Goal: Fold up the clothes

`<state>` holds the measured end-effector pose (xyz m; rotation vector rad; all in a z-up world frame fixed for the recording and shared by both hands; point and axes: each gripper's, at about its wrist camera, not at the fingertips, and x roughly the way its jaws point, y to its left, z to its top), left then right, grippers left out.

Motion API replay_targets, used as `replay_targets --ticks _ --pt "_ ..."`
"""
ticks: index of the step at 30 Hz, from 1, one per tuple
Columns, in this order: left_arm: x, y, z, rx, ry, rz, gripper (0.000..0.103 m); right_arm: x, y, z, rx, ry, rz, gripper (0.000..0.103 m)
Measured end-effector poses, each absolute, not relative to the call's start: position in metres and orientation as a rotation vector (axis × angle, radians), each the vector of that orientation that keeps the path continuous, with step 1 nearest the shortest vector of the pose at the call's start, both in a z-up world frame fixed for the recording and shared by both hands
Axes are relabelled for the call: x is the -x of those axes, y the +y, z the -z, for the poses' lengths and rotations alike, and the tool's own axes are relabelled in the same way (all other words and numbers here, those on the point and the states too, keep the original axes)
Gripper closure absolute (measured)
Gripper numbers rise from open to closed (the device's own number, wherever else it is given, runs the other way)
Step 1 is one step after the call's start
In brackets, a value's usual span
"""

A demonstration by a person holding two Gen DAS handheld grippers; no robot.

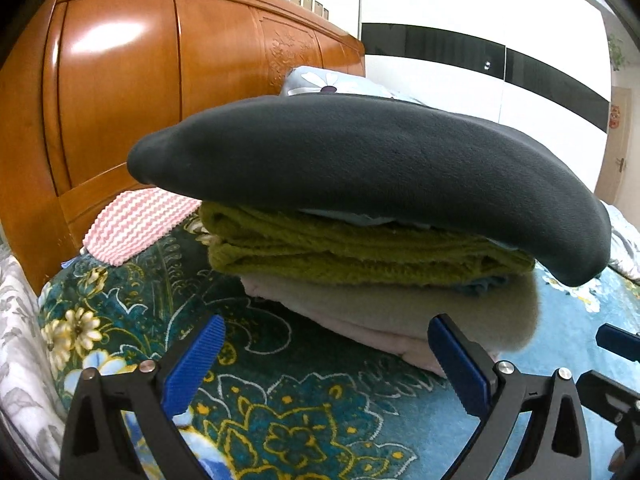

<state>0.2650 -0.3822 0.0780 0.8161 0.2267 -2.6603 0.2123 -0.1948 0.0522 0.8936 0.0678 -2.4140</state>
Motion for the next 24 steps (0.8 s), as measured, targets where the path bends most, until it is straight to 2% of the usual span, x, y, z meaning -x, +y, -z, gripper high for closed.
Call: replay_targets --ticks 1,2,24 --pt "-0.265 -0.381 -0.078 -0.814 0.225 2.661 0.000 -0.213 -0.195 -0.052 -0.893 0.071 2.415 0.003" --pt "-0.266 -0.380 -0.078 -0.811 0.223 2.663 0.000 -0.214 -0.195 -0.051 -0.892 0.075 2.415 0.000" --pt "-0.266 -0.369 -0.076 -0.813 0.196 2.668 0.000 -0.212 -0.188 -0.044 -0.902 0.098 2.497 0.000"
